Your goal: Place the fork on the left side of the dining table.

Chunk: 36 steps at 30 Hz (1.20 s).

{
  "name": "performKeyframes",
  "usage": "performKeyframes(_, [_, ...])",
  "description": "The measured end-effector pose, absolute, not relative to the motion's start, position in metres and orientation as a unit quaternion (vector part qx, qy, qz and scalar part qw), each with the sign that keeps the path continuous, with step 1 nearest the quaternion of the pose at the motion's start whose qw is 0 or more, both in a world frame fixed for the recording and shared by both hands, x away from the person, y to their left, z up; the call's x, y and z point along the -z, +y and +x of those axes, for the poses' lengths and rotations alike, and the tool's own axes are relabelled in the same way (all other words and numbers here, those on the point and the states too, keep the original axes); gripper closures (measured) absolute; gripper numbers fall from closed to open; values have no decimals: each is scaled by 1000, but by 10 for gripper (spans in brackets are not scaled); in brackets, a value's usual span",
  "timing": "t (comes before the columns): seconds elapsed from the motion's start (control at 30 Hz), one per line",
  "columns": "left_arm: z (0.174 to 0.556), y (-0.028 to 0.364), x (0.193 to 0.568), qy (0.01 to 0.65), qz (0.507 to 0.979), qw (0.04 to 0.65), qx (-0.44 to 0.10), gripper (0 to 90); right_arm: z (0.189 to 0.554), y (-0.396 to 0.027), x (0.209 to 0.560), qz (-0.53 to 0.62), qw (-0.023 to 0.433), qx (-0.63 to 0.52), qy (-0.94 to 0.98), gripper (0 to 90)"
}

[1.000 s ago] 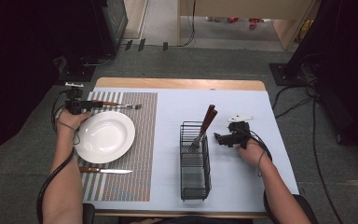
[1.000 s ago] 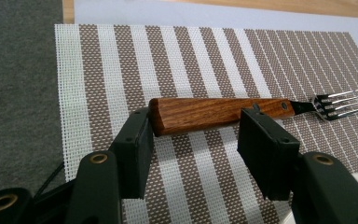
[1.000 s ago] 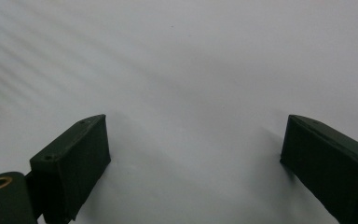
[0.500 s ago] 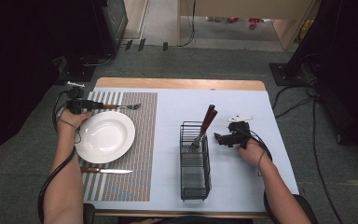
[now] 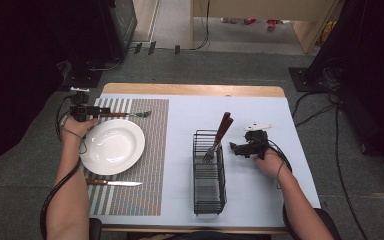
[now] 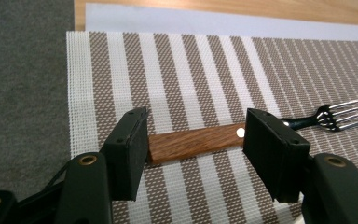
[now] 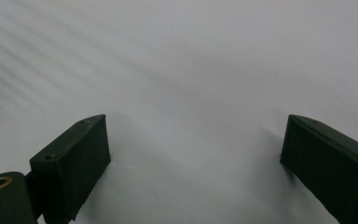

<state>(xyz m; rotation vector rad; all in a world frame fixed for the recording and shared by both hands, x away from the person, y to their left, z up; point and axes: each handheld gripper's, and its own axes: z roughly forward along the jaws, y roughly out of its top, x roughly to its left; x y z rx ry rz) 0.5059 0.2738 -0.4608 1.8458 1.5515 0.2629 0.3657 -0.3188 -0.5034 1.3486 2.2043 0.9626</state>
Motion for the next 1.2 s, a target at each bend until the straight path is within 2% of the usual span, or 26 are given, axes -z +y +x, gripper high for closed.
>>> performKeyframes(0.83, [490, 231, 432, 564, 722, 385, -105, 373, 366, -319, 503, 480, 191, -342, 785, 71])
performKeyframes(1.2, [471, 206, 421, 547, 732, 395, -98, 342, 366, -319, 503, 480, 191, -342, 785, 71])
